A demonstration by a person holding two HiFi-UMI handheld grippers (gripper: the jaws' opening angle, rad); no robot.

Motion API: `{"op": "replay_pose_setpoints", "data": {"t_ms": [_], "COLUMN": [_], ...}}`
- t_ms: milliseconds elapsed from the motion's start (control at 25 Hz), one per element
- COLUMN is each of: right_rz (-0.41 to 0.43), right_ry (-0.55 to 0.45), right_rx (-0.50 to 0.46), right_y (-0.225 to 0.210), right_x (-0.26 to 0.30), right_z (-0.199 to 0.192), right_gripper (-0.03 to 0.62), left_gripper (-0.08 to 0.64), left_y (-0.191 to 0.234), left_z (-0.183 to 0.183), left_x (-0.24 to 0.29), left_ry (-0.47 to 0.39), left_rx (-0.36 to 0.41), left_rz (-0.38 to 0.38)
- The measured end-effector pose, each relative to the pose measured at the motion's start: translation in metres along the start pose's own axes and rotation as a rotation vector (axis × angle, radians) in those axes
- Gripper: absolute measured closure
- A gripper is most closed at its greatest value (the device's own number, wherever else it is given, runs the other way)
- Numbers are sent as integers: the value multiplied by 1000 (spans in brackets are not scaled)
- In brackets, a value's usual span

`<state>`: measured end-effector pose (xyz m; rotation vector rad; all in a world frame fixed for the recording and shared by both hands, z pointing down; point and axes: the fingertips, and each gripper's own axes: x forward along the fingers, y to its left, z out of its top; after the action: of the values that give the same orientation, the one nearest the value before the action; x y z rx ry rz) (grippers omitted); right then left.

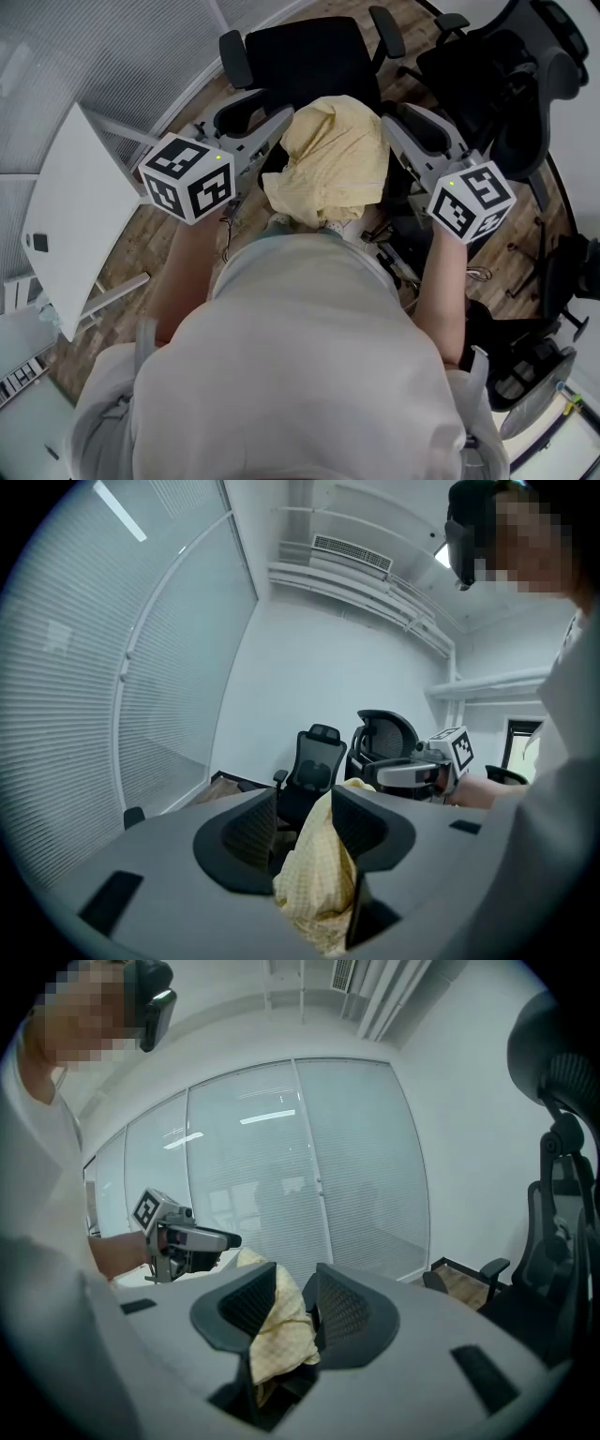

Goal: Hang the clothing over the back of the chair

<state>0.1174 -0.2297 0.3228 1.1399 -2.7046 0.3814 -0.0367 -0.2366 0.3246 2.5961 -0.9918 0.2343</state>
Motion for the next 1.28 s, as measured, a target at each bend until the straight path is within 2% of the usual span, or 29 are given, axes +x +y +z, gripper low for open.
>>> {"op": "replay_pose_setpoints", "data": {"t_ms": [280,600,920,1080,1280], "right_rz": [-27,-91,-152,-172,-245], "right_ry": [-52,-139,-159,-210,-284], "right_rx": [-38,-39,-92,-111,-137], "right_y": [1,-6,-8,-7,-12], "right_x": [-4,-16,-19,-25,-40], "right_z": [6,18,23,32,45], "right_gripper": [450,529,551,564,571], "left_gripper": [430,483,515,528,534], "left_y": [4,6,5,0,-8], "left_z": [19,37,43,49,57], "left_x": [-10,-20,-23,-27,-31], "left_ry": [-96,-193,-238,-292,-341], "left_rx": [34,108,106,117,170], "left_rz": [40,93,90,87,80]}}
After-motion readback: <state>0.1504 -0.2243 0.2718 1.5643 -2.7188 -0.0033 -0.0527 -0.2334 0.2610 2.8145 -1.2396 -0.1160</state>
